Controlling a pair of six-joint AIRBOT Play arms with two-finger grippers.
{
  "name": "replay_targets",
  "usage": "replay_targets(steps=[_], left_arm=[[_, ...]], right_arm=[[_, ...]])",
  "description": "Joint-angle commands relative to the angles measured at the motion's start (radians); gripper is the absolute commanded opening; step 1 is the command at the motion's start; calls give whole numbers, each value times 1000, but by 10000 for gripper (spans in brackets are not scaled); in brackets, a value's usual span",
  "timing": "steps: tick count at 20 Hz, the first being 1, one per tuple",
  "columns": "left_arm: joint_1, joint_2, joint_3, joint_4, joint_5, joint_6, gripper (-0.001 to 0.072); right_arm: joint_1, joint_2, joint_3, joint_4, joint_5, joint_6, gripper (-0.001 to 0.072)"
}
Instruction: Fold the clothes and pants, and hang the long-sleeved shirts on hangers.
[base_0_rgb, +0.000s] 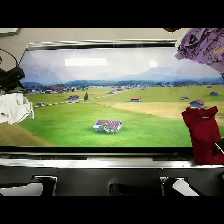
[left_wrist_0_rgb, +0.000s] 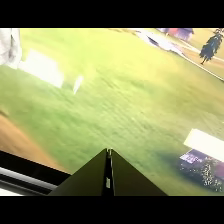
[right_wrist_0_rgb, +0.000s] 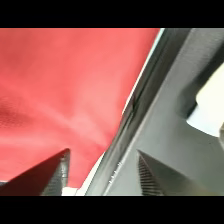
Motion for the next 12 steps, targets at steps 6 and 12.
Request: replay_targets(steps=[6,12], left_arm=[[0,0,0,-35,66,-2,20],[-8,34,0,-53,149,147,19]], right_arm=[[80,0,342,383,-277,-26,395],[701,-15,432,494,-501,-222,104]])
